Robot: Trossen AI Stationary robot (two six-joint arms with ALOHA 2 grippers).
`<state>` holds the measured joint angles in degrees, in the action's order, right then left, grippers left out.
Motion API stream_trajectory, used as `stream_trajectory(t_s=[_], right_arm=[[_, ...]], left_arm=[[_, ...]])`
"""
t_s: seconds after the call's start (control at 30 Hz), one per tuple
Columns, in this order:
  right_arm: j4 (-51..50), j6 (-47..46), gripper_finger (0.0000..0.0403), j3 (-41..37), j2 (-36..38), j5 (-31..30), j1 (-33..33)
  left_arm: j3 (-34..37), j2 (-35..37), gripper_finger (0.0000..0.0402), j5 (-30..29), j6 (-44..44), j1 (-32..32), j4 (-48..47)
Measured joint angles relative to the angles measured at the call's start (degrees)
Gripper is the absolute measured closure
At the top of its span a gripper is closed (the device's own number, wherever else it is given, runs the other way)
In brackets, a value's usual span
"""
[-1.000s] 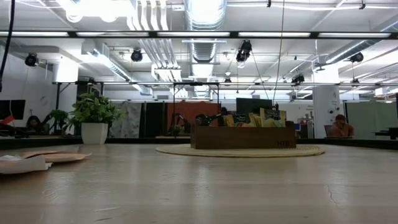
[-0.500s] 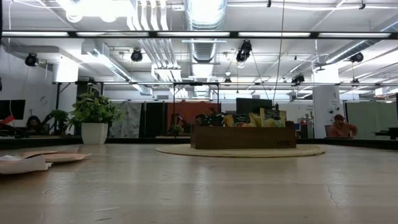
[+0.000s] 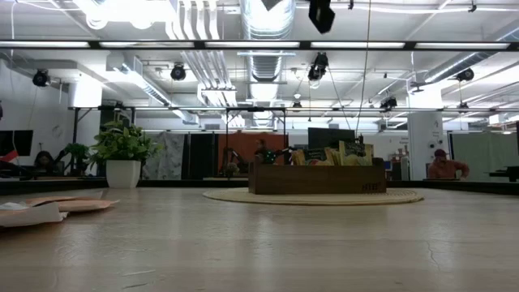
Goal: Pick & Place Tea
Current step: Put the white tea bag into the left section of the wooden organizer
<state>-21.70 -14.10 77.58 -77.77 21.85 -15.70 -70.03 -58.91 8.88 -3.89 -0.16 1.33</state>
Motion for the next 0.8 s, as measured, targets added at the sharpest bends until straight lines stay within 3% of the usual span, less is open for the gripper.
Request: stream_trajectory(t_s=[0.37,0.47,0.7,0.8], right_arm=[[-13.1,5.8,0.0395,1.5,-6.6,-0.9,-2.0],[-19.9,8.7,0.0395,5.5,-11.0,-1.5,-1.8],[-38.9,16.3,0.0395,18.6,-21.7,-10.7,-1.5],[-41.1,17.6,0.0395,22.1,-24.2,-11.8,-1.3]], left_arm=[[0.0,-0.4,0.0168,0.0,-0.1,0.0,-3.7],[0.0,-0.4,0.0168,0.0,-0.2,0.0,-4.4],[0.0,-0.4,0.0168,0.0,-0.1,0.1,-5.5],[0.0,-0.4,0.0168,0.0,0.0,0.1,-6.9]])
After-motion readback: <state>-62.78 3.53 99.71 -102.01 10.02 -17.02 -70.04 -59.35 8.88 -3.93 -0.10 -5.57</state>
